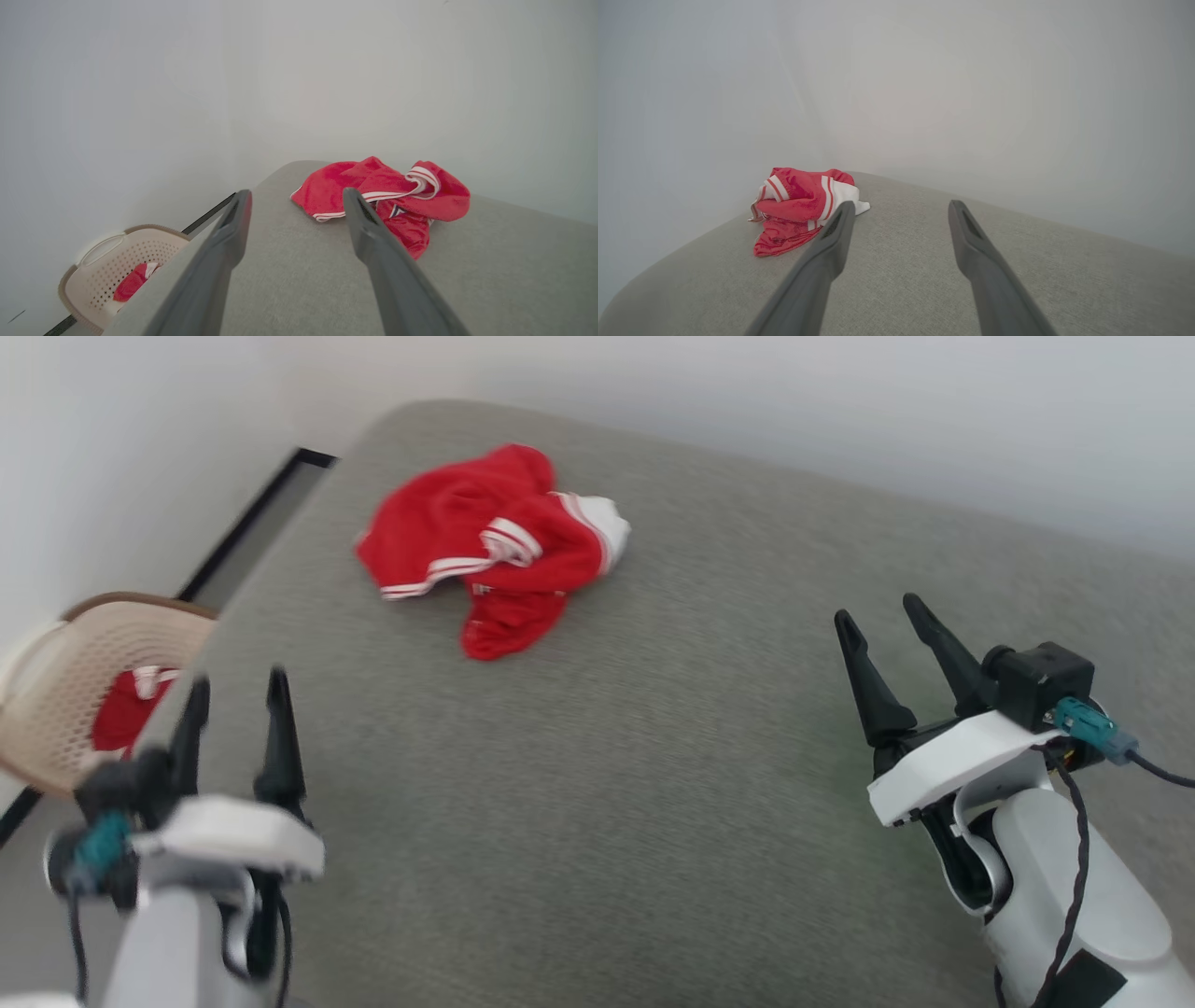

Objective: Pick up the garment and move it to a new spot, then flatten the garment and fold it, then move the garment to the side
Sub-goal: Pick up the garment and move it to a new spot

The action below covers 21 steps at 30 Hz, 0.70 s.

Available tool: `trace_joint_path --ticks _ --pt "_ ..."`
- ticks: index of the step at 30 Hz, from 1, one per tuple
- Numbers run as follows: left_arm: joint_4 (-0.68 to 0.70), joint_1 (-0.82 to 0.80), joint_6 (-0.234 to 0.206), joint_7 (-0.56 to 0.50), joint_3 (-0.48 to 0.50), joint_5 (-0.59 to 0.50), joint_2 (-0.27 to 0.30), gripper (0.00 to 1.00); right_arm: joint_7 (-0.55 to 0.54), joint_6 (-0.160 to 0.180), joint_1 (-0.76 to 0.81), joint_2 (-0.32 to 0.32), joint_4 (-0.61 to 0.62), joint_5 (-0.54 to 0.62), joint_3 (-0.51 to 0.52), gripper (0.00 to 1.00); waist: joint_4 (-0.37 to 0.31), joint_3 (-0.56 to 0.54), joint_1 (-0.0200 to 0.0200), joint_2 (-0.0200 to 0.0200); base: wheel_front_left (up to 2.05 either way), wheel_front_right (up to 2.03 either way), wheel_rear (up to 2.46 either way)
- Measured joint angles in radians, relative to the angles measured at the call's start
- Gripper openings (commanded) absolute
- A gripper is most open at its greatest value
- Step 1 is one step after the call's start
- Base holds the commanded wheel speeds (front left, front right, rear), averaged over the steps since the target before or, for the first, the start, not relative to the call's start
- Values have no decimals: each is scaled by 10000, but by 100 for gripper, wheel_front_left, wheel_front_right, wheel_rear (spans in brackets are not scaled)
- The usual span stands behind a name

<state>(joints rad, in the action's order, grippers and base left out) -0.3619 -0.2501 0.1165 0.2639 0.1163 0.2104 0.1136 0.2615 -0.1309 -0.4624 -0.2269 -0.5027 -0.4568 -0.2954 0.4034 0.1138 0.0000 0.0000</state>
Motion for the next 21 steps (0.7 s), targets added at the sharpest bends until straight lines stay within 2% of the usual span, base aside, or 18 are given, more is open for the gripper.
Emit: trace_joint_path --ticks 5,9,13,17,21 --pt "-1409 -1860 127 -136 -552 257 955 100 0 0 -217 -125 249 84 25 100 -892 531 0 0 0 0 0" --pt "-2537 -3281 136 -566 -1275 1068 1919 100 0 0 -377 -159 456 102 242 100 -1666 1003 0 0 0 0 0" --pt "-3319 -4540 144 -1262 -1670 2479 2892 100 0 0 -457 -144 711 128 481 100 -2412 1492 0 0 0 0 0" --pt "-4017 -5342 144 -2637 -2247 3689 3894 100 0 0 -611 8 915 167 616 100 -3120 1986 0 0 0 0 0" --pt "-4581 -5609 144 -4627 -3024 4775 4698 100 0 0 -643 198 1076 182 660 100 -3790 2404 0 -1 0 0 0"
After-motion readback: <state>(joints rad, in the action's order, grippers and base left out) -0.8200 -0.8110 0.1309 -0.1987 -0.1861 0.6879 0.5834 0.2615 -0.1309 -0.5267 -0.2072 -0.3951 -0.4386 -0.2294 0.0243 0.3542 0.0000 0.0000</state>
